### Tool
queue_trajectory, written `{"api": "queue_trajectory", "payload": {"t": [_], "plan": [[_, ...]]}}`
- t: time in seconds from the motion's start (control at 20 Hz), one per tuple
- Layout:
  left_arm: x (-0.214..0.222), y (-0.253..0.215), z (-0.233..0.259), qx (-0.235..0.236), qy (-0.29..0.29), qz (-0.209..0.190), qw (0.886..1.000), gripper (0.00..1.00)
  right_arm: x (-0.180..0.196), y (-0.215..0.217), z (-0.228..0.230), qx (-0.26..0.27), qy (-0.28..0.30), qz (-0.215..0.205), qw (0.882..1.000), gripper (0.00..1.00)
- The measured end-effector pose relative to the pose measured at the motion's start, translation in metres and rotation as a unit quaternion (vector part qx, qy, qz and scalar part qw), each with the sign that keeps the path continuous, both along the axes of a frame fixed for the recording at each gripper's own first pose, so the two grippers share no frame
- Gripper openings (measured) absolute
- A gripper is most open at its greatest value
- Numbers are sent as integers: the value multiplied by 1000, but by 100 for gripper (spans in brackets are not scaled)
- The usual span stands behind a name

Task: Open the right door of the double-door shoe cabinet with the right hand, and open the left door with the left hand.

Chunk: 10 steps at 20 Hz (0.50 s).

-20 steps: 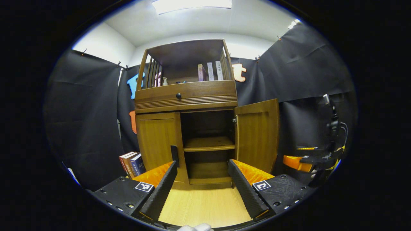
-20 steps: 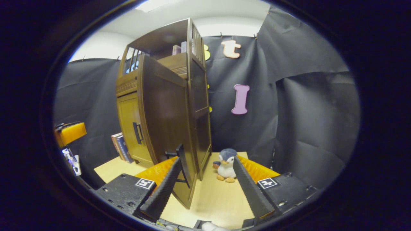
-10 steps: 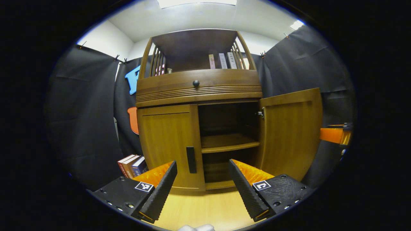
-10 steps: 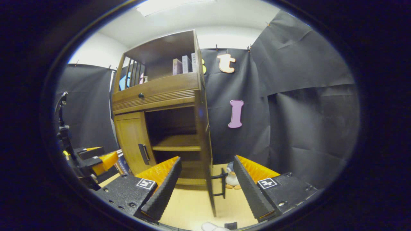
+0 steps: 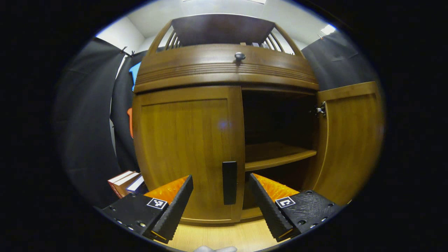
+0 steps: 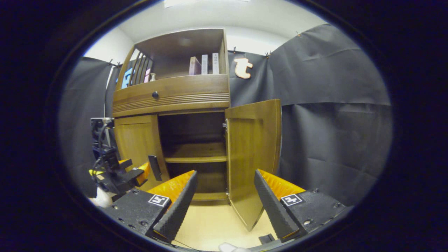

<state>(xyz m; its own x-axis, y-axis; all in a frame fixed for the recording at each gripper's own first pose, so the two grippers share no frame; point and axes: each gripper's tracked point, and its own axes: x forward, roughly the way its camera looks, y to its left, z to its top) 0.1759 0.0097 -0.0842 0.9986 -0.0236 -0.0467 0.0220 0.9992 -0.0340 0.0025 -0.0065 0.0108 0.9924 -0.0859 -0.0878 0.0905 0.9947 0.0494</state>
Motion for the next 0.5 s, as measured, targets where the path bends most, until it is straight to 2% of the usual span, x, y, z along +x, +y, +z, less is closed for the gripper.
{"api": "queue_trajectory", "payload": {"t": [0.25, 0.5], "plan": [[40, -7, -19, 6, 0, -4, 1000, 96, -5, 19, -3, -16, 14, -14, 1000, 99], [61, -12, -30, -2, 1, -1, 1000, 95, 0, 30, -4, -32, 27, -11, 999, 100]]}}
